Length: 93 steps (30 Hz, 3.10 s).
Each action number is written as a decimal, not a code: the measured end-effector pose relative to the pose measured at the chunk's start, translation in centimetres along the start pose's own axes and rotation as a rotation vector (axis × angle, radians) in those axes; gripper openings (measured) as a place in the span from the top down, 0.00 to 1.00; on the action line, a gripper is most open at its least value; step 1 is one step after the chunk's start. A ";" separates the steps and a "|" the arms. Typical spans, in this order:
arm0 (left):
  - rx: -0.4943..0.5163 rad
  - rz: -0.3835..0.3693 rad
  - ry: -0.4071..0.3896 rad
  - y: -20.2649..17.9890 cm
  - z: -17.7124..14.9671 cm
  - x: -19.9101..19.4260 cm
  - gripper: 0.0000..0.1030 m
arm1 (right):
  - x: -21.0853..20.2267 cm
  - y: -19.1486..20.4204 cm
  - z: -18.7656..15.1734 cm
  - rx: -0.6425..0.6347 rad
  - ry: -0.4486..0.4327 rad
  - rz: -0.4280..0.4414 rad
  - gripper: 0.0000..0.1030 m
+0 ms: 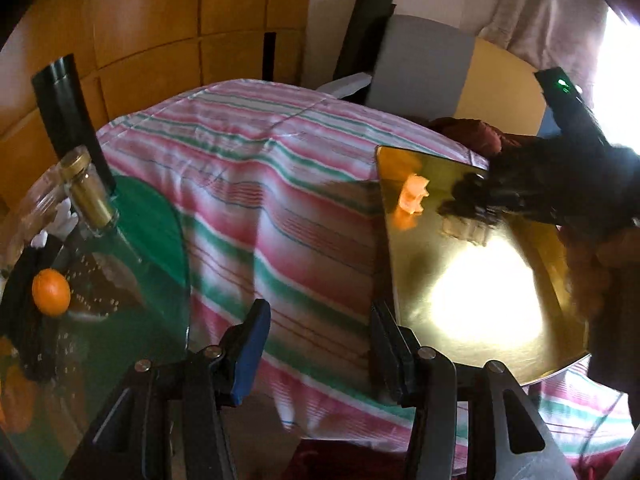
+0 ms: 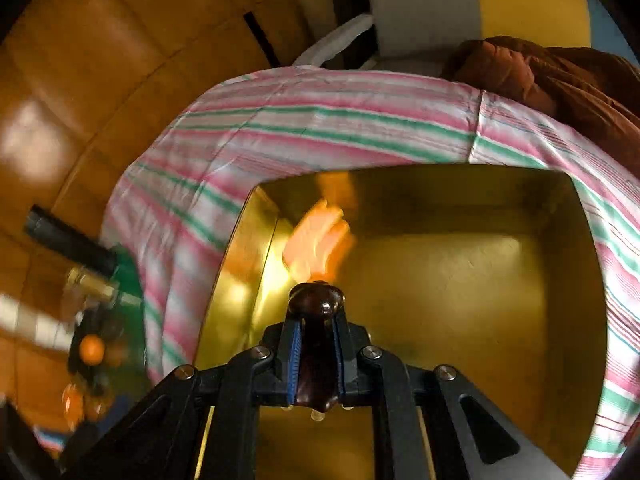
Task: Organize rigid objects
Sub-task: 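Lower the brown toy into the gold tray and open the right gripper, then grasp the red cylinder with the left gripper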
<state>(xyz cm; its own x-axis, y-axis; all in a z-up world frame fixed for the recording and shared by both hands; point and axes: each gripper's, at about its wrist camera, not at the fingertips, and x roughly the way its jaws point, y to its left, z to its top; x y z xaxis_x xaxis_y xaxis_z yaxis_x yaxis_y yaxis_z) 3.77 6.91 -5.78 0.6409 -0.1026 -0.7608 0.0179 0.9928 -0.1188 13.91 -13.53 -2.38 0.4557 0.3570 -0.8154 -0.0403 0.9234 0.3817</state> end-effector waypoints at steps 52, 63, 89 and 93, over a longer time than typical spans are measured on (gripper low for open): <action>0.369 -0.173 -0.047 -16.3 1.1 -3.7 0.39 | -24.8 -30.4 -14.6 0.289 -0.351 -0.494 0.44; 0.571 -0.346 0.014 -27.7 -1.2 -3.8 0.39 | -28.8 -43.8 -21.9 0.931 -0.467 -0.396 0.43; 0.856 -0.512 0.219 -48.4 -7.2 5.0 0.38 | -28.7 -44.5 -22.0 0.994 -0.477 -0.236 0.43; 0.862 -0.511 0.222 -50.1 -7.4 6.1 0.38 | -28.7 -44.7 -22.1 1.004 -0.477 -0.245 0.42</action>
<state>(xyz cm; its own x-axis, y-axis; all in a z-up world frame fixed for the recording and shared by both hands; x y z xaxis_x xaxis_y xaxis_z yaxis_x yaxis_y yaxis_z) 1.06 -43.89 -9.21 0.2472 -0.4477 -0.8594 0.8500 0.5260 -0.0295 -17.00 -61.94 -5.66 0.6540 -0.1059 -0.7491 0.7288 0.3539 0.5862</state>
